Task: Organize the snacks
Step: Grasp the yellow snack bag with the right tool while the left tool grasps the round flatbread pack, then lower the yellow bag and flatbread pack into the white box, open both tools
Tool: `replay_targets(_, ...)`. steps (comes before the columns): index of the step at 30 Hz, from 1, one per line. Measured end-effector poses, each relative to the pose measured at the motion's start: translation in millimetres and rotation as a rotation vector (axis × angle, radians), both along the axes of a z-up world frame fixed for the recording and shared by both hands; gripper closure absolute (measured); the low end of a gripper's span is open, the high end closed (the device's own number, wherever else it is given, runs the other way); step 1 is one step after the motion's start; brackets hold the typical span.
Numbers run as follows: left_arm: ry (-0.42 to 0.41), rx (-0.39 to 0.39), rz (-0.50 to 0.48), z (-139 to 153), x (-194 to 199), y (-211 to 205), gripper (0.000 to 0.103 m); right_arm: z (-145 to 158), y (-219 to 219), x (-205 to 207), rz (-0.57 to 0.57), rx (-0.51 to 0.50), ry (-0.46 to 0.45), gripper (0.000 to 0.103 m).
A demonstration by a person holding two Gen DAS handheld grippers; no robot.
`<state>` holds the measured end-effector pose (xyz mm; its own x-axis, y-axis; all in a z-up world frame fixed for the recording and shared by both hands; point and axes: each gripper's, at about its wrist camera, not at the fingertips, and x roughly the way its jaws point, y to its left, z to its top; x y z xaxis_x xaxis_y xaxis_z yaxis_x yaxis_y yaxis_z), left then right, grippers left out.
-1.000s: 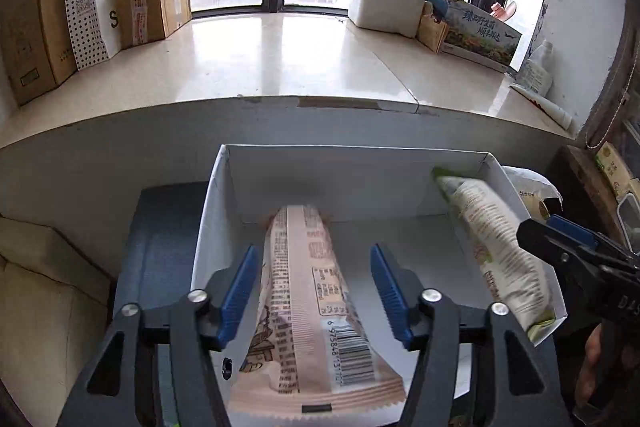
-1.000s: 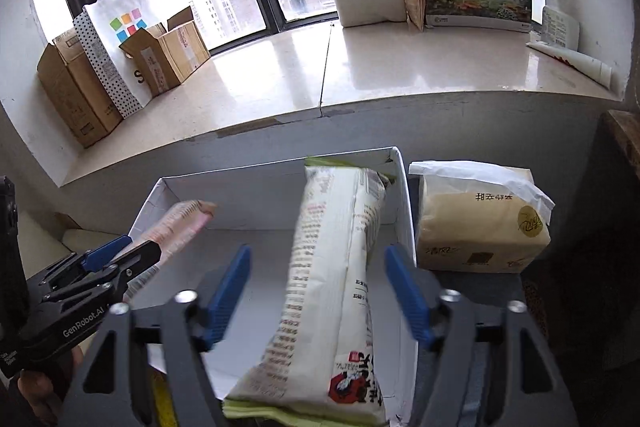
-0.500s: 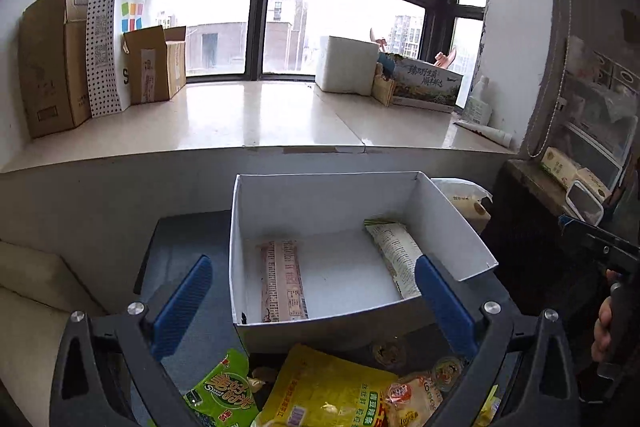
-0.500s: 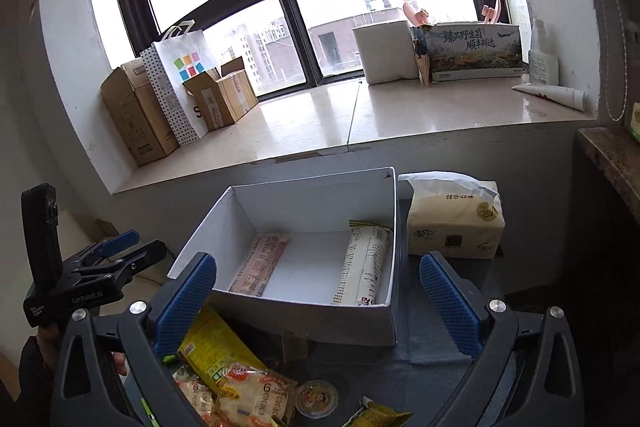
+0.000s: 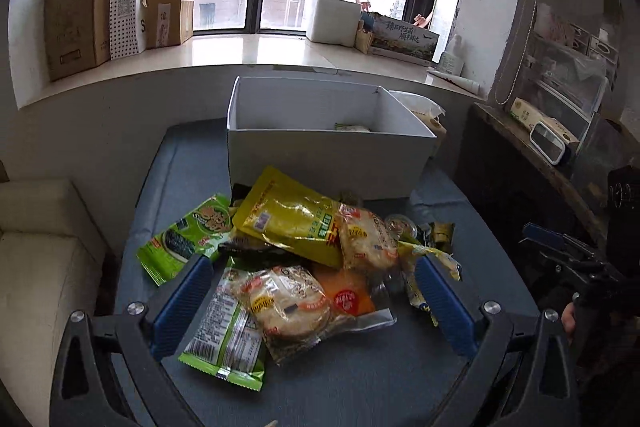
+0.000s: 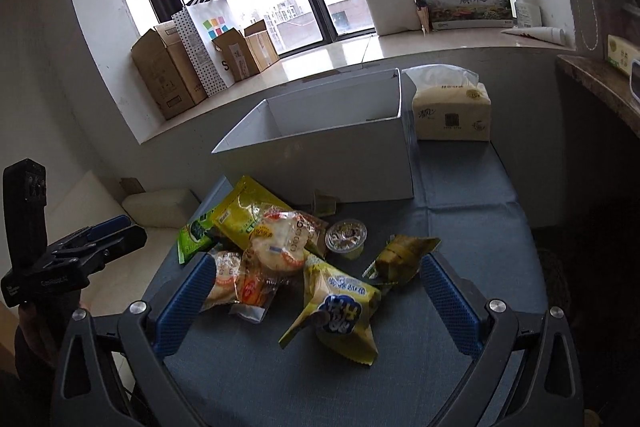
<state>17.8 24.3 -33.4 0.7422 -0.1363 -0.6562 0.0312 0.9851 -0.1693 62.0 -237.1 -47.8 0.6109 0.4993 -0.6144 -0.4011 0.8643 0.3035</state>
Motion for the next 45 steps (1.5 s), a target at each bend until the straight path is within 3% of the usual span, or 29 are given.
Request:
replay_targets(8, 0.048, -0.013, 0.02, -14, -18, 4, 0.0, -44, 13, -2, -0.008, -0.087, 0.093, 0.0)
replay_targets(15, 0.059, -0.009, 0.022, -18, -17, 8, 0.0, -86, 19, 38, -0.001, -0.05, 0.232, 0.0)
replay_targets(17, 0.066, 0.0, 0.018, -20, -16, 7, 0.0, -94, 24, 43, 0.015, -0.06, 0.256, 0.005)
replay_targets(19, 0.077, 0.004, 0.014, -23, -13, 4, 0.0, -100, 28, 46, 0.027, -0.066, 0.267, 0.025)
replay_targets(20, 0.081, 0.008, 0.009, -25, -11, 3, 0.0, -102, 31, 46, 0.038, -0.07, 0.28, 0.028)
replay_targets(22, 0.09, 0.026, 0.002, -27, -7, -2, 0.0, -100, 35, 43, 0.042, -0.102, 0.25, 0.036)
replay_targets(30, 0.123, 0.093, -0.078, -36, 26, -40, 0.0, -75, 8, 20, 0.041, 0.011, 0.206, 0.039)
replay_targets(38, 0.165, 0.265, -0.103, -52, 80, -103, 0.0, -20, -50, -15, -0.082, 0.069, 0.073, 0.039)
replay_targets(45, 0.252, 0.419, -0.058, -91, 127, -131, 0.0, -12, -83, -31, -0.147, 0.09, 0.069, 0.039)
